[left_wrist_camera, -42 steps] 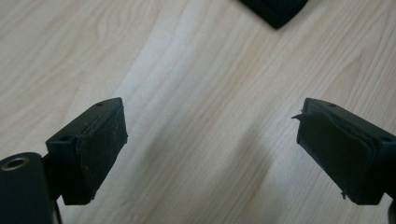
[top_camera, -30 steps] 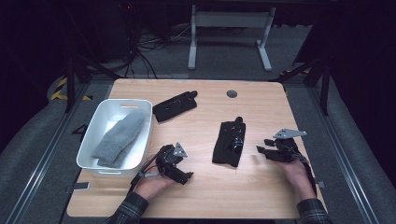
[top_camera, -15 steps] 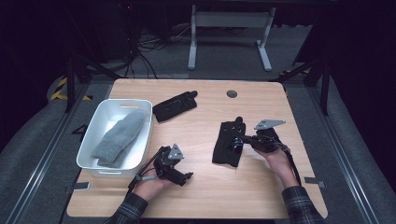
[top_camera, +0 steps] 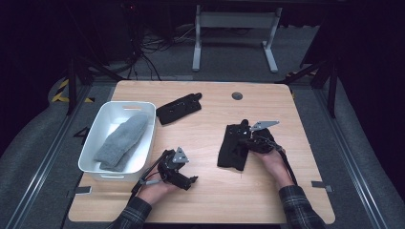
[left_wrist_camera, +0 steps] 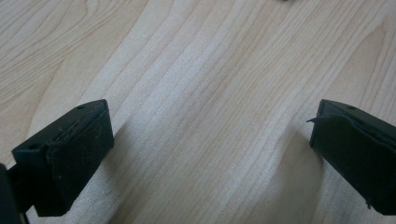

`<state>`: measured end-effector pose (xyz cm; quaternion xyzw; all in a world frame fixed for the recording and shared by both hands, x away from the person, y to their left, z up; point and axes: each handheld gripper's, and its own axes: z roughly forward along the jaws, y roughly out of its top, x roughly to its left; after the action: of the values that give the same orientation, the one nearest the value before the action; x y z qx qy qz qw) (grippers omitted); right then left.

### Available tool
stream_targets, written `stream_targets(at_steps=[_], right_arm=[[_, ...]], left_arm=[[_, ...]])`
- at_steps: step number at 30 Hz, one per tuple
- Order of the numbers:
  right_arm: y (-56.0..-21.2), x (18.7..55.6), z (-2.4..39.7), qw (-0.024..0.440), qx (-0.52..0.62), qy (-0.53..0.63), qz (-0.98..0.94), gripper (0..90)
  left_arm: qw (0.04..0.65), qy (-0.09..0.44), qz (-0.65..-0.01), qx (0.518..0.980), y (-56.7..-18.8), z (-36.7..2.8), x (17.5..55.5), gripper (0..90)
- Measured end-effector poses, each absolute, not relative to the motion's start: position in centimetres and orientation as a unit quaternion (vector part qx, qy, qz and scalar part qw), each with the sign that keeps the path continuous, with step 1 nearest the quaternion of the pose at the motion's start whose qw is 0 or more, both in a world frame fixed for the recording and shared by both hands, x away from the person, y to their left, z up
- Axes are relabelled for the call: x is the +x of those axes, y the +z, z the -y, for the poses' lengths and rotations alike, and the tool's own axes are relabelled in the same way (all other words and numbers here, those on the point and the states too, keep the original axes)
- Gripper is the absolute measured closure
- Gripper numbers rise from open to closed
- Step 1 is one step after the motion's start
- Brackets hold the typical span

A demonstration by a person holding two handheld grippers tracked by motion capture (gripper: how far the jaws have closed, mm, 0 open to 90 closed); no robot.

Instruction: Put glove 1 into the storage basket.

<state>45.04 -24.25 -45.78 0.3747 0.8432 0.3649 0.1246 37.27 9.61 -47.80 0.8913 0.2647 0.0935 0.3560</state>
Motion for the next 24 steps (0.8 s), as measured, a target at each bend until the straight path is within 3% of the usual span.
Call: stream_targets(at_steps=[24], right_arm=[[-45.3, 40.5, 28.3, 0.094, 0.342, 0.348, -0.868, 90.0]], left_arm=[[0.357, 0.092, -0.26, 0.892, -47.8, -9.7, 37.3, 0.0]])
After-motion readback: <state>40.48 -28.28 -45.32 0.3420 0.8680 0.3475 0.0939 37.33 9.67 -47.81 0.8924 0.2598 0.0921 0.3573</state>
